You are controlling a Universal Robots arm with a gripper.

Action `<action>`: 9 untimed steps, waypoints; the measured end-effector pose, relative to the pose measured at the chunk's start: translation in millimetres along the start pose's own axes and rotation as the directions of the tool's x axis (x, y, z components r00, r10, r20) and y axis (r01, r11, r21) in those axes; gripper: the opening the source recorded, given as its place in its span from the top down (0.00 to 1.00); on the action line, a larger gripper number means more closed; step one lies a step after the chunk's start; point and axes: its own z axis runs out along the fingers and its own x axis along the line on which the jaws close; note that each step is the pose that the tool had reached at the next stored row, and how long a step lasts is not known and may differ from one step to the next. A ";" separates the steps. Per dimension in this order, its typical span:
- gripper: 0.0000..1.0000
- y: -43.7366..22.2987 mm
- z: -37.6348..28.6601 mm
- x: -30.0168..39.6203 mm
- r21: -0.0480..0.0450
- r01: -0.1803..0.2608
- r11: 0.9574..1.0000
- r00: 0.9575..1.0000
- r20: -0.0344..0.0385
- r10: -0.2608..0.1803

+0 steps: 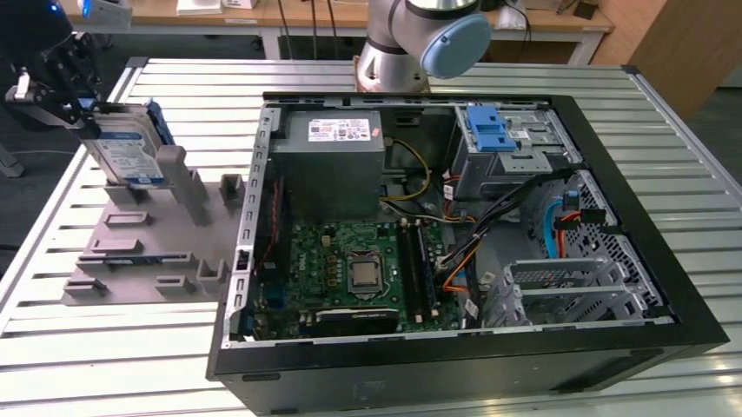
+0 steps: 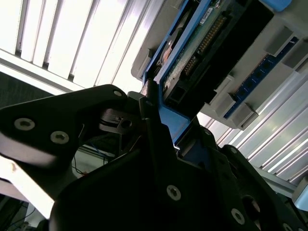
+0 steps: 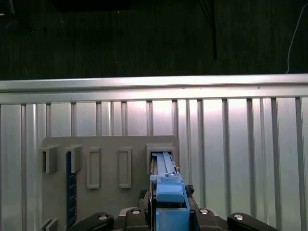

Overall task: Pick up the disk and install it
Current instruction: 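Pick up the disk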

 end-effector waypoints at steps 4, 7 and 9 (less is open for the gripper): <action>0.63 0.0 -1.6 0.0 0.000 0.000 1.000 1.000 0.000 0.000; 0.63 0.0 -2.8 -0.1 0.000 0.000 1.000 1.000 0.000 0.000; 0.63 0.0 -3.3 -0.1 0.000 0.000 1.000 1.000 0.000 0.000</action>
